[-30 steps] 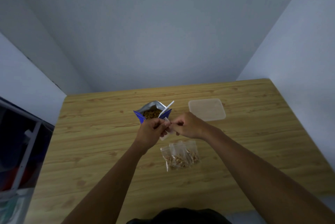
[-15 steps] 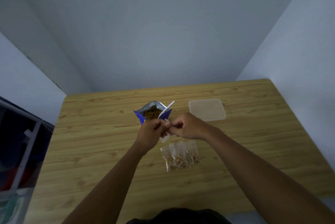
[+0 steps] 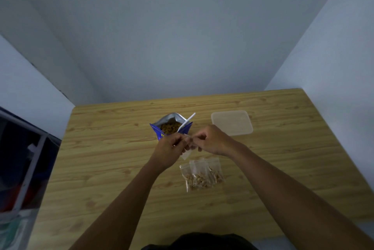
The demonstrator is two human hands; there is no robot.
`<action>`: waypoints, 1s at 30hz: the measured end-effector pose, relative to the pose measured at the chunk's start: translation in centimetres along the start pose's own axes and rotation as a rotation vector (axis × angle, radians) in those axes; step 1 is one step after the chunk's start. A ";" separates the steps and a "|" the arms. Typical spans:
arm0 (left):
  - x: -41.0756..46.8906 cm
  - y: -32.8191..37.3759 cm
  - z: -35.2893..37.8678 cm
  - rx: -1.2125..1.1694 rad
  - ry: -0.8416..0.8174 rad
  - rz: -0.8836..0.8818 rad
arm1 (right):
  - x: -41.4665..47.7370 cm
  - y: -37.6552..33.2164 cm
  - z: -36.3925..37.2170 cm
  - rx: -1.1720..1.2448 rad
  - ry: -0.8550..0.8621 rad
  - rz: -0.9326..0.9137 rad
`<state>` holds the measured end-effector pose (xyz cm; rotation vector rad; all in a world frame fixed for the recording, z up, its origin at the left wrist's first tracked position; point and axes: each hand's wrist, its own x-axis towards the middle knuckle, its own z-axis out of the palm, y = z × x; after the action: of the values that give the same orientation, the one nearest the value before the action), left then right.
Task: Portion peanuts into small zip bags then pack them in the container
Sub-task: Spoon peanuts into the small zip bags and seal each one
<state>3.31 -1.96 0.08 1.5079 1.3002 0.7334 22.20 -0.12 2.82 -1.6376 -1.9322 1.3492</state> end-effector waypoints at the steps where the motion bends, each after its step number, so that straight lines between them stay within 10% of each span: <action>1: -0.1 0.1 0.0 0.025 -0.022 -0.001 | 0.0 0.2 0.0 -0.002 0.030 -0.010; 20: -0.4 -0.9 0.1 0.625 0.213 0.332 | 0.7 -1.1 -0.1 0.151 0.207 0.045; 30: -0.3 -1.4 -0.1 0.477 0.294 0.318 | 1.9 -0.8 0.2 0.276 0.162 0.104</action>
<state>2.67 -2.29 -1.11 2.0836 1.5475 0.9172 20.96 1.50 2.65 -1.6710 -1.5146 1.4017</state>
